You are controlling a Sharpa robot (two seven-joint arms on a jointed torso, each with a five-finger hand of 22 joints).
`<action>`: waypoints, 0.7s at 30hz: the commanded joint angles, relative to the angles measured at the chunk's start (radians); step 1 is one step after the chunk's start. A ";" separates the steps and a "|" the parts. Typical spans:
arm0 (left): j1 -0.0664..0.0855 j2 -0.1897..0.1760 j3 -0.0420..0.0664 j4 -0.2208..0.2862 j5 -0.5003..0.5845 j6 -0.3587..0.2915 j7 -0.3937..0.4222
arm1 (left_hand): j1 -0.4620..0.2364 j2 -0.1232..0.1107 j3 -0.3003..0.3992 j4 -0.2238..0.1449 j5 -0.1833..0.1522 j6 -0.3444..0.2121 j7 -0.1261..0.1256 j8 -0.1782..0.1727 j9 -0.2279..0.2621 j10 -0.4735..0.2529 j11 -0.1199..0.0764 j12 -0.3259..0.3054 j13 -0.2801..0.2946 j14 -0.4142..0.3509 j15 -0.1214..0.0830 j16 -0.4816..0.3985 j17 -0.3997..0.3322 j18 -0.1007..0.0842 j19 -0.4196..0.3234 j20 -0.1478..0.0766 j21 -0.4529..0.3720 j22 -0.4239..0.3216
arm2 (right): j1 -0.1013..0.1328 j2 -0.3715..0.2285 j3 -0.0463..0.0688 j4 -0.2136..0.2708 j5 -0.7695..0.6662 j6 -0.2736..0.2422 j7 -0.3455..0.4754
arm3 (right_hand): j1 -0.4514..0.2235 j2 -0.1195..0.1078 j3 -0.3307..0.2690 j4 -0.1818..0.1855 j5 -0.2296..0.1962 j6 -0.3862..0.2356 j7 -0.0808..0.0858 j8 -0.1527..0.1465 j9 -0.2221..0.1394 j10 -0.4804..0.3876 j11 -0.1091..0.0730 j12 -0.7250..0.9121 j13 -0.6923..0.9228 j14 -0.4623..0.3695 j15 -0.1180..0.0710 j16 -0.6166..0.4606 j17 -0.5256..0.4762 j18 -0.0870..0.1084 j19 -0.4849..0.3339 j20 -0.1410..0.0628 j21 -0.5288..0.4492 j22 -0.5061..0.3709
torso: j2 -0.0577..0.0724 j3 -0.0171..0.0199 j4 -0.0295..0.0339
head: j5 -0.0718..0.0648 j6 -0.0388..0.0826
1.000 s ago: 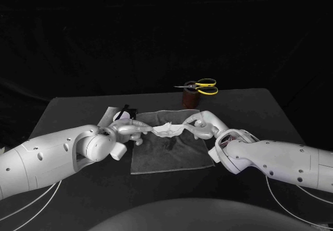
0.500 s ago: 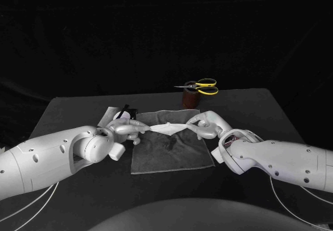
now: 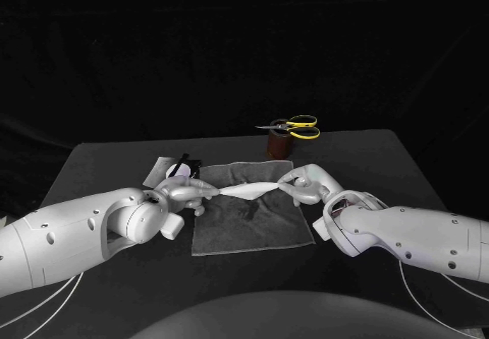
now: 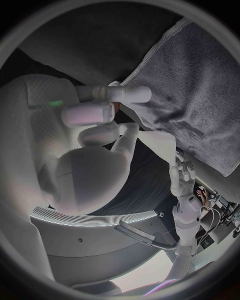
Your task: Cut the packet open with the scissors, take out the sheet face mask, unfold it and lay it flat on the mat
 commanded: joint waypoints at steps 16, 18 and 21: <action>-0.004 0.014 -0.004 0.046 -0.326 0.038 -0.015 | -0.005 -0.013 0.020 -0.011 0.005 0.011 -0.001 0.000 0.138 0.004 -0.007 0.006 -0.002 0.007 -0.001 0.004 -0.003 -0.003 0.003 -0.001 0.004 0.000 | -0.006 -0.003 -0.013 0.014 -0.096 0.069 -0.043 | -0.036 -0.107 -0.069 0.011 0.005 -0.034 0.019 -0.011 -0.010 -0.034 0.022 -0.095 0.023 -0.024 0.017 -0.035 -0.014 0.009 -0.023 0.013 -0.023 -0.010 | 0.000 -0.0013 -0.0007 | 0.000 0.000; -0.004 0.016 -0.004 0.049 -0.368 0.041 -0.008 | -0.006 -0.014 0.022 -0.012 0.005 0.010 0.000 -0.001 0.139 0.005 -0.007 0.006 -0.003 0.011 -0.001 0.004 0.001 -0.003 0.004 -0.001 0.004 0.000 | -0.006 -0.005 -0.015 0.016 -0.114 0.076 -0.052 | -0.034 -0.114 -0.083 0.009 0.005 -0.034 0.020 -0.013 -0.011 -0.038 0.023 -0.101 0.019 -0.028 0.018 -0.037 -0.019 0.010 -0.025 0.016 -0.028 -0.012 | 0.000 -0.0014 -0.0013 | 0.000 0.000; -0.005 0.016 -0.005 0.055 -0.429 0.045 0.002 | -0.008 -0.016 0.026 -0.013 0.005 0.010 0.001 -0.002 0.142 0.007 -0.008 0.008 -0.003 0.023 -0.002 0.005 0.014 -0.003 0.005 -0.002 0.005 -0.001 | -0.007 -0.012 -0.017 0.021 -0.144 0.090 -0.072 | -0.030 -0.129 -0.102 0.005 0.005 -0.044 0.026 -0.022 -0.016 -0.045 0.027 -0.110 0.013 -0.034 0.022 -0.040 -0.028 0.010 -0.028 0.020 -0.034 -0.016 | 0.000 -0.0017 -0.0007 | 0.000 0.000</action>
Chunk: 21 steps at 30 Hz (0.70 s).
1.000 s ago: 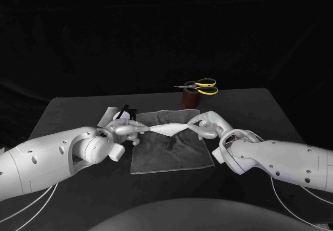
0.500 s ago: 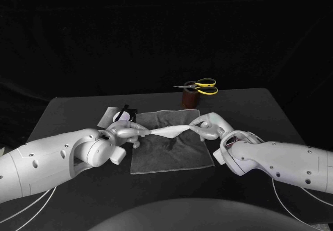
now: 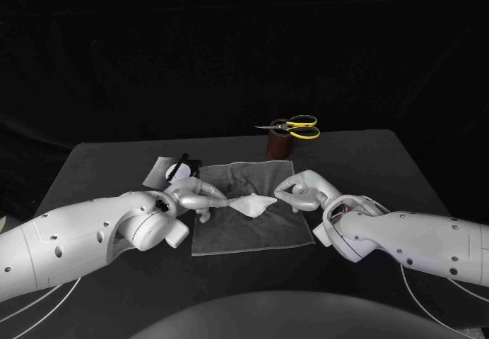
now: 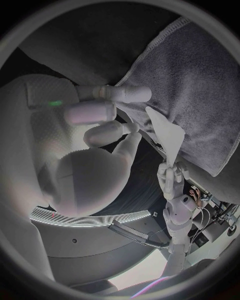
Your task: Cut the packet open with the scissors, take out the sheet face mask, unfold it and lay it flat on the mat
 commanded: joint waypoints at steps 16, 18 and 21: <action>-0.010 -0.007 0.000 0.037 -0.374 0.065 0.057 | -0.006 -0.010 0.024 -0.009 0.002 0.010 -0.002 -0.007 0.156 0.013 -0.009 0.011 -0.003 0.082 -0.003 0.014 0.088 -0.008 0.032 -0.006 0.023 0.024 | -0.012 -0.044 -0.007 0.033 -0.173 0.051 -0.047 | 0.043 -0.003 -0.042 -0.013 0.004 -0.001 0.002 -0.022 -0.018 -0.003 0.000 0.010 0.024 0.000 0.003 0.000 0.011 0.011 -0.001 0.011 -0.019 -0.009 | -0.001 0.0017 -0.0007 | 0.002 0.000; -0.010 -0.006 0.000 0.037 -0.372 0.059 0.058 | -0.007 -0.010 0.024 -0.009 0.002 0.010 -0.002 -0.007 0.156 0.014 -0.009 0.011 -0.003 0.083 -0.003 0.015 0.087 -0.008 0.033 -0.007 0.023 0.025 | -0.009 -0.037 -0.006 0.032 -0.189 0.058 -0.028 | 0.059 0.004 -0.036 -0.023 0.004 -0.004 0.003 -0.028 -0.022 0.003 0.000 0.021 0.031 0.005 0.002 0.003 0.019 0.011 0.004 0.010 -0.017 -0.008 | 0.000 0.0024 0.0009 | 0.003 0.000; -0.011 -0.004 0.000 0.036 -0.368 0.053 0.060 | -0.007 -0.010 0.024 -0.009 0.002 0.010 -0.002 -0.007 0.156 0.014 -0.009 0.011 -0.003 0.083 -0.003 0.015 0.087 -0.008 0.033 -0.007 0.023 0.025 | 0.001 -0.018 -0.005 0.023 -0.234 0.081 -0.011 | 0.085 0.003 -0.032 -0.048 0.004 0.002 0.004 -0.034 -0.026 0.015 0.000 0.043 0.048 0.018 0.001 0.011 0.040 0.011 0.013 0.008 -0.012 -0.004 | 0.001 0.0026 0.0017 | 0.005 0.000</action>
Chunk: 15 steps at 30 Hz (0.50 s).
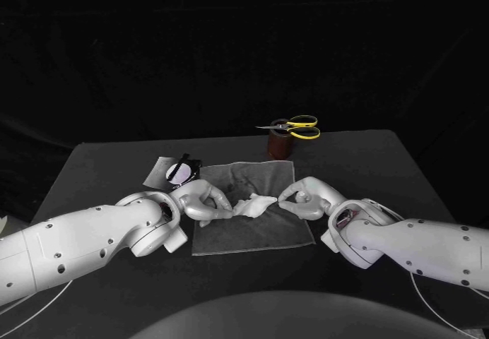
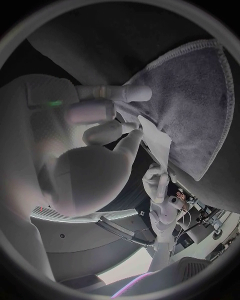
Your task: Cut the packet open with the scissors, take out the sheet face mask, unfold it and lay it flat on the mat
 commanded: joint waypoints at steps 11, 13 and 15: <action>-0.002 0.007 0.001 0.002 -0.025 0.004 0.024 | 0.006 0.003 0.011 -0.003 0.002 0.006 0.001 -0.004 0.157 0.005 -0.001 0.005 -0.001 0.007 -0.001 0.007 0.001 -0.007 0.006 0.002 0.004 0.001 | 0.051 0.119 0.004 -0.077 -0.332 0.130 0.029 | 0.042 -0.043 -0.014 -0.079 0.004 -0.015 0.019 -0.061 -0.033 0.024 0.016 0.043 0.075 0.025 0.009 0.017 0.045 0.010 0.019 0.004 0.021 0.021 | 0.002 -0.0005 0.0023 | 0.004 0.000; -0.002 0.007 0.001 0.002 -0.024 0.004 0.024 | 0.006 0.003 0.011 -0.003 0.002 0.006 0.001 -0.004 0.157 0.005 -0.001 0.005 -0.001 0.007 -0.001 0.007 0.001 -0.007 0.006 0.002 0.004 0.001 | 0.056 0.136 0.004 -0.089 -0.366 0.140 0.022 | 0.047 -0.045 -0.016 -0.088 0.004 -0.024 0.022 -0.073 -0.039 0.022 0.019 0.041 0.073 0.024 0.012 0.017 0.044 0.010 0.017 0.006 0.022 0.023 | 0.001 -0.0007 0.0020 | 0.005 0.000; -0.002 0.007 0.001 0.002 -0.022 0.005 0.024 | 0.005 0.003 0.012 -0.004 0.002 0.006 0.001 -0.004 0.158 0.006 -0.001 0.005 -0.001 0.009 -0.001 0.007 0.003 -0.008 0.009 0.002 0.006 0.004 | 0.059 0.149 0.004 -0.100 -0.389 0.150 0.015 | 0.054 -0.053 -0.020 -0.102 0.004 -0.046 0.022 -0.093 -0.048 0.018 0.020 0.036 0.070 0.021 0.014 0.015 0.039 0.010 0.013 0.009 0.023 0.026 | 0.001 -0.0009 0.0012 | 0.004 0.000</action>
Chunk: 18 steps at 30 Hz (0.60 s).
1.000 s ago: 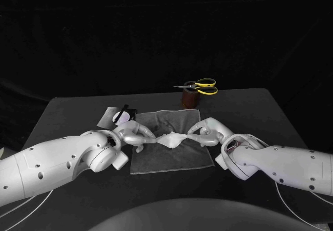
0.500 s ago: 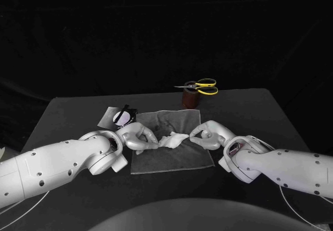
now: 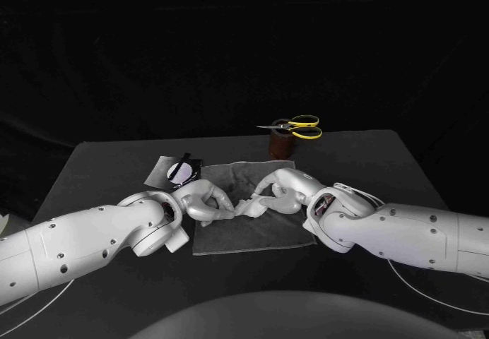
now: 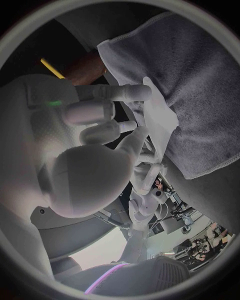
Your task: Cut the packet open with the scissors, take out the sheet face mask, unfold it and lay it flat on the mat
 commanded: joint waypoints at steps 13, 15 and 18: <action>-0.001 0.003 0.000 0.002 0.009 0.006 0.016 | 0.007 0.005 0.006 0.002 0.003 0.006 0.001 0.001 0.158 0.006 -0.001 0.005 -0.001 0.009 -0.001 0.003 0.003 -0.008 0.009 0.002 0.006 0.004 | 0.012 0.065 0.001 -0.073 -0.194 0.134 -0.030 | 0.016 -0.020 -0.021 -0.039 0.004 -0.044 -0.008 -0.044 -0.019 -0.020 0.004 -0.027 0.057 -0.013 0.007 -0.002 0.026 0.012 -0.017 0.009 0.004 0.008 | -0.001 -0.0005 -0.0011 | 0.001 0.000; -0.001 0.003 0.000 0.002 0.011 0.005 0.016 | 0.007 0.005 0.006 0.002 0.003 0.006 0.001 0.001 0.158 0.006 -0.001 0.005 -0.001 0.009 -0.001 0.003 0.003 -0.008 0.009 0.002 0.006 0.004 | 0.013 0.069 0.001 -0.079 -0.197 0.144 -0.031 | 0.015 -0.016 -0.024 -0.039 0.003 -0.029 -0.006 -0.039 -0.017 -0.020 0.004 -0.024 0.059 -0.012 0.007 0.000 0.029 0.013 -0.019 0.009 0.004 0.010 | -0.002 -0.0009 -0.0011 | 0.001 0.000; -0.001 0.002 0.000 0.002 0.014 0.003 0.016 | 0.007 0.005 0.006 0.002 0.003 0.006 0.001 0.001 0.158 0.006 -0.001 0.005 -0.001 0.009 -0.001 0.003 0.003 -0.008 0.009 0.002 0.006 0.004 | 0.013 0.076 0.000 -0.090 -0.198 0.154 -0.032 | 0.010 -0.005 -0.031 -0.040 0.003 0.002 -0.003 -0.028 -0.014 -0.017 0.007 -0.017 0.064 -0.011 0.009 0.002 0.034 0.012 -0.020 0.009 0.005 0.013 | -0.001 -0.0010 -0.0011 | 0.002 0.000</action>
